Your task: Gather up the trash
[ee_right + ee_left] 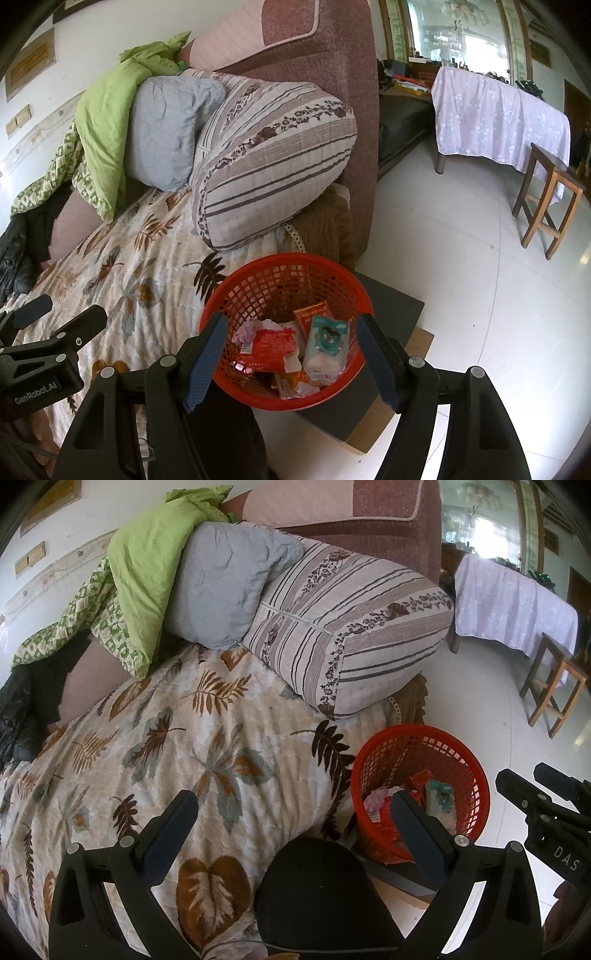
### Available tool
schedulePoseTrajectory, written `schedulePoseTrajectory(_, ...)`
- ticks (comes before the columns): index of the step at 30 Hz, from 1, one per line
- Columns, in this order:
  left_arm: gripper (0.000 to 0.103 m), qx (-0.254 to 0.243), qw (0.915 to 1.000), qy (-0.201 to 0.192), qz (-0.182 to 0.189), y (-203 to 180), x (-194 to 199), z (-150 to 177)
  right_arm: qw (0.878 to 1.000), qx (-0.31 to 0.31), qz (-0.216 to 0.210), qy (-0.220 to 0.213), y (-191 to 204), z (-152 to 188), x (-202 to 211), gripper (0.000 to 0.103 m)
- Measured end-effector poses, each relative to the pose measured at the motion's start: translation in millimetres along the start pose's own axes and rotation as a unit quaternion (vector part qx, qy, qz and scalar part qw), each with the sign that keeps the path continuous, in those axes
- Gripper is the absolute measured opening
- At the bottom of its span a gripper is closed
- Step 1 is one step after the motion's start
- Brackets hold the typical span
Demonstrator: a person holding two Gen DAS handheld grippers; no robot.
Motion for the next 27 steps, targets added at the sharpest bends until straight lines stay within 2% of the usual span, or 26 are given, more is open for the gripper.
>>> schedulePoseTrajectory(27, 0.103, -0.002, 0.9999, 0.015, 0.003, 2.7, -9.8, 6.3, 1.000, -0.006, 0.001, 0.014, -0.8, 5.2, -8.0, 0.075)
Point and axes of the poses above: each gripper's, at about its wrist camera, not at the fingertips, and x roughly against the way its jaws point, y to its left, z to its underside, the point moved 5 cm from there along -x, roughly the way its jaws point, and after that the axes turned 2 degrees about x, right-handed, at the moved point
